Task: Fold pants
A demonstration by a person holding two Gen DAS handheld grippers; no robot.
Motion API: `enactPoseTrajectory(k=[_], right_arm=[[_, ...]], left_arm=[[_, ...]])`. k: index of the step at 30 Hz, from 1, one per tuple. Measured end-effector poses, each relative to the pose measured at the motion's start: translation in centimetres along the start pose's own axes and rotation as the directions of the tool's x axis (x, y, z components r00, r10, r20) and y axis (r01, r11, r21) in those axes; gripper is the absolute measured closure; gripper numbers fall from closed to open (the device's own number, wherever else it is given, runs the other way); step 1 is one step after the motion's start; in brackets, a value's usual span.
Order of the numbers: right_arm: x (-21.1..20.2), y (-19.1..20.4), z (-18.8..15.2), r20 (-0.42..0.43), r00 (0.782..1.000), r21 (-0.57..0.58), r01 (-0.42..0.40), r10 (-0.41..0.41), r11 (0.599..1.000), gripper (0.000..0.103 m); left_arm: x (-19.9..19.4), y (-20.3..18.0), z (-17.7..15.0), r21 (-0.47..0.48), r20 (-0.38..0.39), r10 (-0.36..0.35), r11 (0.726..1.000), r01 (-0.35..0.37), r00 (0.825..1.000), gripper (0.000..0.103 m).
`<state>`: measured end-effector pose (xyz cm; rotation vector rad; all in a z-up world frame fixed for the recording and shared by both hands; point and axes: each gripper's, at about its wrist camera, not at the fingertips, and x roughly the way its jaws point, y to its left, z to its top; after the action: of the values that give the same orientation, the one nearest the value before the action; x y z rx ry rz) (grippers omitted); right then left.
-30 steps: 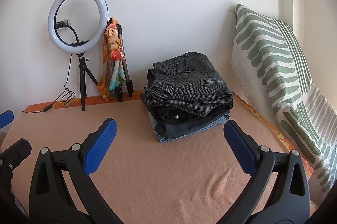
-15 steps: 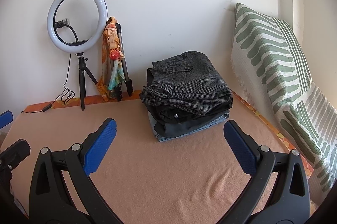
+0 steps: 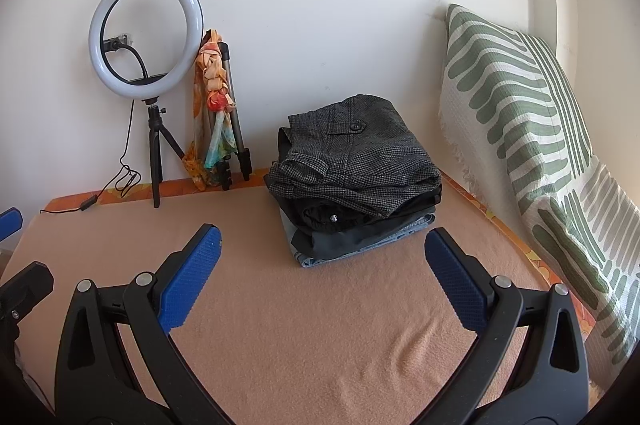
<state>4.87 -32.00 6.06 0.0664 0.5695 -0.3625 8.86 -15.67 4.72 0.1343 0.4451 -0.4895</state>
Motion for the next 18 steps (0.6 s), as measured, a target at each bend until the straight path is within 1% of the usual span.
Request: enactPoseTrajectory(k=[12, 16, 18], right_arm=[[0.06, 0.12, -0.11, -0.002, 1.0, -0.002, 0.002, -0.002, 1.0, 0.0], [0.13, 0.12, -0.19, -0.004, 1.0, -0.003, -0.001, 0.001, 1.0, 0.0], [0.22, 0.1, -0.47, -0.008, 1.0, -0.006, -0.002, 0.002, 1.0, 0.0]], left_arm=[[0.04, 0.61, -0.05, -0.022, -0.008, 0.008, 1.0, -0.008, 1.0, 0.0], [0.02, 0.63, -0.14, -0.018, -0.01, 0.006, 1.0, -0.006, 1.0, 0.0], [0.09, 0.4, -0.22, 0.0, -0.013, 0.01, 1.0, -0.01, 1.0, 0.0]])
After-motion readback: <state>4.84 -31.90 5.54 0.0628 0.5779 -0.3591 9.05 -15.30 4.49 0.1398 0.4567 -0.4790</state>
